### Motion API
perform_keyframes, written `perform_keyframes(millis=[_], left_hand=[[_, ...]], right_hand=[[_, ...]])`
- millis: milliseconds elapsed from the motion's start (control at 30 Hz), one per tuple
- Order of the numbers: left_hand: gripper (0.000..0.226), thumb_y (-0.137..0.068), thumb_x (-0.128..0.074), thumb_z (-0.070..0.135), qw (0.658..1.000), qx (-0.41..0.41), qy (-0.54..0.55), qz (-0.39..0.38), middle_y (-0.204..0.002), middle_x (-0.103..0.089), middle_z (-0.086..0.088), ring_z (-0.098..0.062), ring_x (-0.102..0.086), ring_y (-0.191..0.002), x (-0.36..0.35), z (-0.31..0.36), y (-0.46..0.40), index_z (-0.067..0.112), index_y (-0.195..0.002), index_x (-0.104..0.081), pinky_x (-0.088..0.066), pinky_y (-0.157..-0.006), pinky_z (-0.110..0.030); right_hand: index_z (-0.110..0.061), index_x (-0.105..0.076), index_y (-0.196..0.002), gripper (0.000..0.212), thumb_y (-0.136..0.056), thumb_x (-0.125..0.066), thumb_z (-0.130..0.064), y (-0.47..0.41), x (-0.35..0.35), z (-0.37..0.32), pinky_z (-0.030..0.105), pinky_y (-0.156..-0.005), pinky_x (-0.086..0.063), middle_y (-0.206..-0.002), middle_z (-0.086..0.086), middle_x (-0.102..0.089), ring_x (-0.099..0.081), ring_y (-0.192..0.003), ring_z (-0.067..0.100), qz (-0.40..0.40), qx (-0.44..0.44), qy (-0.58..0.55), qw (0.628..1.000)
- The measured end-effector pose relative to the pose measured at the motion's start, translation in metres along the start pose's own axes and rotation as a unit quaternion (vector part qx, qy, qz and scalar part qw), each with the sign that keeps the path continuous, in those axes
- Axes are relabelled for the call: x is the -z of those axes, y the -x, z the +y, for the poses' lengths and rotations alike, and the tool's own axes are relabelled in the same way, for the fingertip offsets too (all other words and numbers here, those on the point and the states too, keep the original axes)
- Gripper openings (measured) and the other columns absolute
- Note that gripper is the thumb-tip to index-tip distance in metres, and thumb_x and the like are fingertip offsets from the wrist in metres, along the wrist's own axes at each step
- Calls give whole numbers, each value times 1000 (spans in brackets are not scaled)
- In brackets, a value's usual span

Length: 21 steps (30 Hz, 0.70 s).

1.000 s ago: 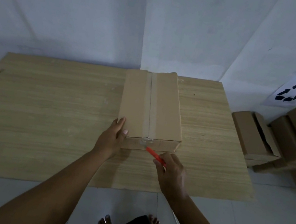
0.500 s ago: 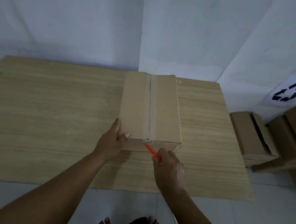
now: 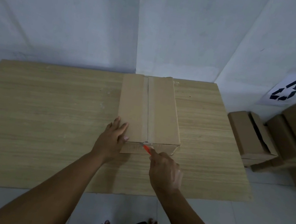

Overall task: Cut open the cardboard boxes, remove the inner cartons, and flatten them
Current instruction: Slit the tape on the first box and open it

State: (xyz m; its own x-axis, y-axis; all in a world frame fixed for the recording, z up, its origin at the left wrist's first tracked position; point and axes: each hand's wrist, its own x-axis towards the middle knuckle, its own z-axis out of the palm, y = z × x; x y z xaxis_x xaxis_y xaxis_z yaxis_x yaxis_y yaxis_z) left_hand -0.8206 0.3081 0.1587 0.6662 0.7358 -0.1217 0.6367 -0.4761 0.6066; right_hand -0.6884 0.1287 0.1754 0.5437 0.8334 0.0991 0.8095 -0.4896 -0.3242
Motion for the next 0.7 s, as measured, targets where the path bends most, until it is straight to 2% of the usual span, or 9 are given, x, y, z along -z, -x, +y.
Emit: perform_keyframes(millis=[233,333,433,500,567,633,700], left_hand=[[55,-104,-45,36,1000,22,2,-9,-167,3,5,-24,-5,-154,0,4,1,27,-156,-28,-19,-122,-48],[56,-105,-46,34,1000,20,5,-9,-167,4,5,-19,-5,-154,0,8,2,26,-157,-28,-18,-122,-40],[55,-104,-48,30,1000,17,12,2,-167,4,7,-12,-8,-153,0,10,3,24,-156,-29,-19,-119,-31],[55,-105,-47,28,1000,16,14,4,-167,5,7,-10,-8,-152,-1,11,3,23,-156,-29,-19,-118,-28],[55,-104,-49,26,1000,12,24,10,-167,4,6,-10,-7,-152,-3,12,2,20,-156,-31,-16,-117,-25],[55,-104,-51,25,999,13,27,15,-167,2,4,-11,-7,-153,-4,12,3,18,-155,-33,-15,-119,-25],[56,-103,-51,26,999,23,21,10,-167,2,4,-10,-6,-153,-3,13,3,17,-155,-32,-15,-121,-28]], right_hand=[[-34,-52,-142,37,-106,-43,-30,-1,17,20,27,-56,-55,-93,-4,-68,-62,-62,10,-35,6,36,999],[-35,-48,-144,38,-107,-40,-32,-1,25,28,23,-56,-50,-98,-6,-68,-57,-63,7,-49,2,48,998],[-37,-52,-142,37,-106,-41,-35,2,31,44,23,-54,-49,-91,-8,-65,-54,-60,5,-42,-19,38,998],[-35,-57,-138,35,-104,-47,-36,1,35,56,21,-49,-44,-82,-10,-59,-50,-55,4,-34,-19,24,999],[-32,-66,-128,30,-98,-61,-30,-3,37,63,16,-41,-28,-75,-11,-61,-43,-47,1,-11,8,23,1000],[-29,-73,-116,28,-89,-75,-24,-3,40,65,11,-42,-15,-69,-12,-63,-39,-42,1,-1,34,23,999],[-27,-74,-114,29,-86,-78,-21,4,40,73,9,-42,-18,-64,-13,-58,-43,-41,1,-1,57,-8,998]])
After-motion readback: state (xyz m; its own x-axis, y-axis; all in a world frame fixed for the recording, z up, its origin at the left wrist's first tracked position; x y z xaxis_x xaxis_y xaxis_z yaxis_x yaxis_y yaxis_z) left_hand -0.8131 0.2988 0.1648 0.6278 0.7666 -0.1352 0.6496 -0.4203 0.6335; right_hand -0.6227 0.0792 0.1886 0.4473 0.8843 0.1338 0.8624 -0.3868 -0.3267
